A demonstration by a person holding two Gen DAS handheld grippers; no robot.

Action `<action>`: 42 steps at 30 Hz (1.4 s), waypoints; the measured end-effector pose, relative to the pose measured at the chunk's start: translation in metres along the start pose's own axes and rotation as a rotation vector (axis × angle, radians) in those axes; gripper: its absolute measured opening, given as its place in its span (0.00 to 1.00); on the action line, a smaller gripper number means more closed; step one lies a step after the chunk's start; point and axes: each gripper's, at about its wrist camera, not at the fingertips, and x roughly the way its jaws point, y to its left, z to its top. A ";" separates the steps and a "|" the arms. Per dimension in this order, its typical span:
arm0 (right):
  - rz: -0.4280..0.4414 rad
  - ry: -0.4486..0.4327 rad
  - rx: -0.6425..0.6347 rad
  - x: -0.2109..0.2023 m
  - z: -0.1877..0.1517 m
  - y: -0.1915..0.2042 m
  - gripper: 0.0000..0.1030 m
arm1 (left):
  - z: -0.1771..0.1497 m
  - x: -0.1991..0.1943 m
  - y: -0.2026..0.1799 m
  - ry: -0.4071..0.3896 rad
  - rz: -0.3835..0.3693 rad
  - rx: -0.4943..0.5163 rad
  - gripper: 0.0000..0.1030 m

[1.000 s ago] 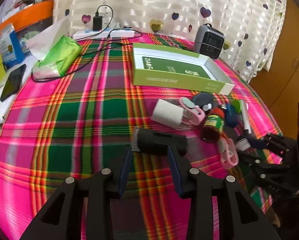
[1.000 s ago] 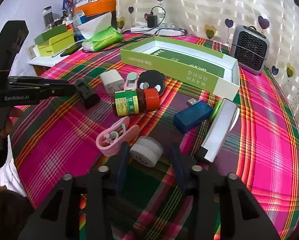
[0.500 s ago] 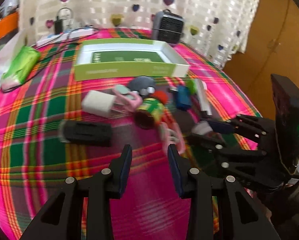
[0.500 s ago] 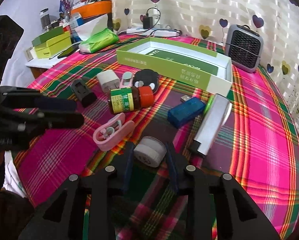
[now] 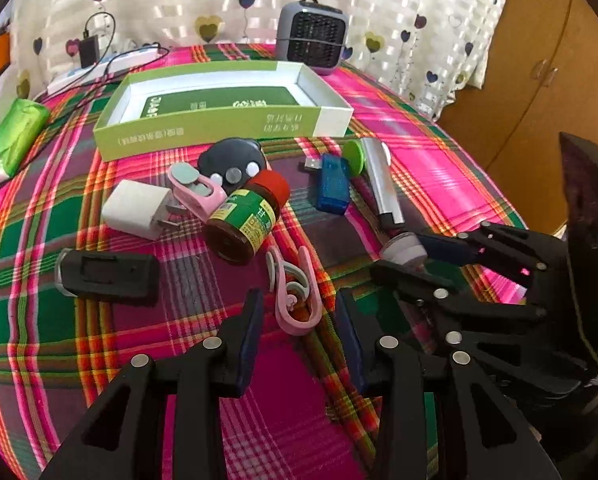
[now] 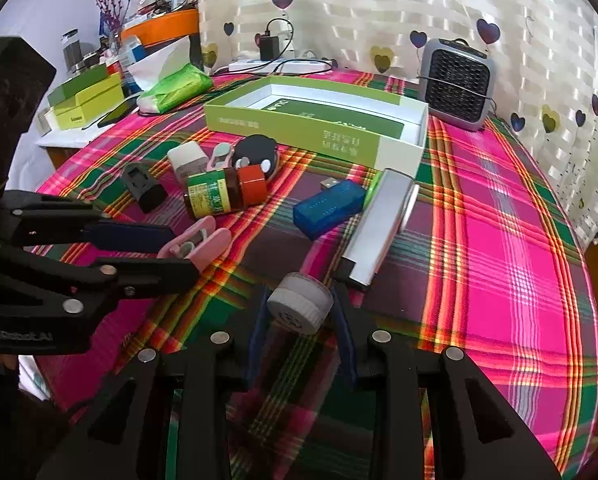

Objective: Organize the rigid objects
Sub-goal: 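Close the right tool on the white container while the left tool grasps the pink clip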

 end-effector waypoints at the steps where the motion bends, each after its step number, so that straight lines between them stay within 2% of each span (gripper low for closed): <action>1: 0.000 0.000 0.002 0.000 0.000 -0.001 0.32 | 0.000 0.000 -0.002 -0.006 0.011 0.009 0.34; 16: 0.005 -0.005 0.010 -0.001 -0.003 -0.005 0.32 | 0.005 0.007 -0.006 -0.010 0.062 0.003 0.34; 21: 0.005 -0.005 0.011 -0.001 -0.003 -0.005 0.32 | 0.005 0.006 -0.005 -0.011 0.084 0.005 0.25; 23: 0.004 -0.005 0.010 -0.001 -0.003 -0.005 0.32 | 0.005 0.006 -0.004 -0.012 0.080 0.000 0.22; 42: 0.001 -0.025 0.024 -0.007 -0.001 -0.007 0.32 | 0.005 -0.003 -0.003 -0.038 0.068 0.011 0.21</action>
